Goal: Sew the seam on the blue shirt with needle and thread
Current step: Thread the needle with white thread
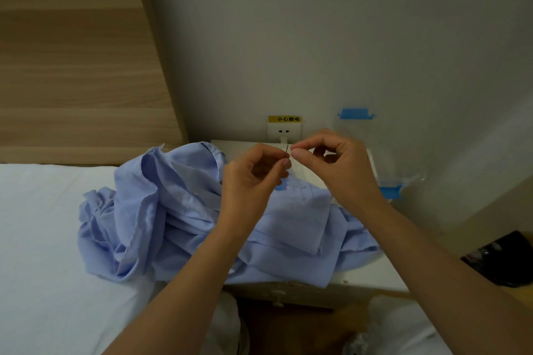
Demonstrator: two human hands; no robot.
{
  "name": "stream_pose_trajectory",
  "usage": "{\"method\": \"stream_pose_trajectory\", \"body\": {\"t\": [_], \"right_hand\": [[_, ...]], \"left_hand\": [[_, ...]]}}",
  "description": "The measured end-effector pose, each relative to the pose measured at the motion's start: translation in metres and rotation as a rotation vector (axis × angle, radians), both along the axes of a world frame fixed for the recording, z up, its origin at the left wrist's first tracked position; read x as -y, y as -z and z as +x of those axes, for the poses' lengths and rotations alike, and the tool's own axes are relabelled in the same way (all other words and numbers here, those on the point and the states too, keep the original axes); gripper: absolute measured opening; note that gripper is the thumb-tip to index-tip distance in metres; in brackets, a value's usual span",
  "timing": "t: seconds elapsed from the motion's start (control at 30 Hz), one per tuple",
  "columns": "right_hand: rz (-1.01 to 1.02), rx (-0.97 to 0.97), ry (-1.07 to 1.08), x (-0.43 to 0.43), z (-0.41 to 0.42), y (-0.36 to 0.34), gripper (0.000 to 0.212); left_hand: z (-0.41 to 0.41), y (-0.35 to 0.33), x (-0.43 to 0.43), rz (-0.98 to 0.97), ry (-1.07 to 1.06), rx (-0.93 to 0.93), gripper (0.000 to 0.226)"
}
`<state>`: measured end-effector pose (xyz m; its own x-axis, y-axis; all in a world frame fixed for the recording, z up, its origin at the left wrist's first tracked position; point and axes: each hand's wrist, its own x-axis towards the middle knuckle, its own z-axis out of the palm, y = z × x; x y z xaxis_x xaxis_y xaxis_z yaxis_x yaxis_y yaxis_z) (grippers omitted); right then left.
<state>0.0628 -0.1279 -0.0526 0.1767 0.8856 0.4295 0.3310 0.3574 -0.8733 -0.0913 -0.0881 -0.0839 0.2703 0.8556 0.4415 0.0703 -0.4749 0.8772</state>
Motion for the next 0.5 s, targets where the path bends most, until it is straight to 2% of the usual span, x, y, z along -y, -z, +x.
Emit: {"method": "stream_pose_trajectory", "body": {"t": [0.27, 0.5], "right_hand": [[0.033, 0.023, 0.013, -0.0002, -0.0005, 0.001, 0.005], [0.045, 0.016, 0.014, -0.001, -0.0006, 0.0012, 0.012]], "left_hand": [[0.0004, -0.0006, 0.0009, -0.025, 0.006, 0.013, 0.006], [0.0017, -0.0018, 0.0024, -0.044, 0.017, 0.029, 0.007]]}}
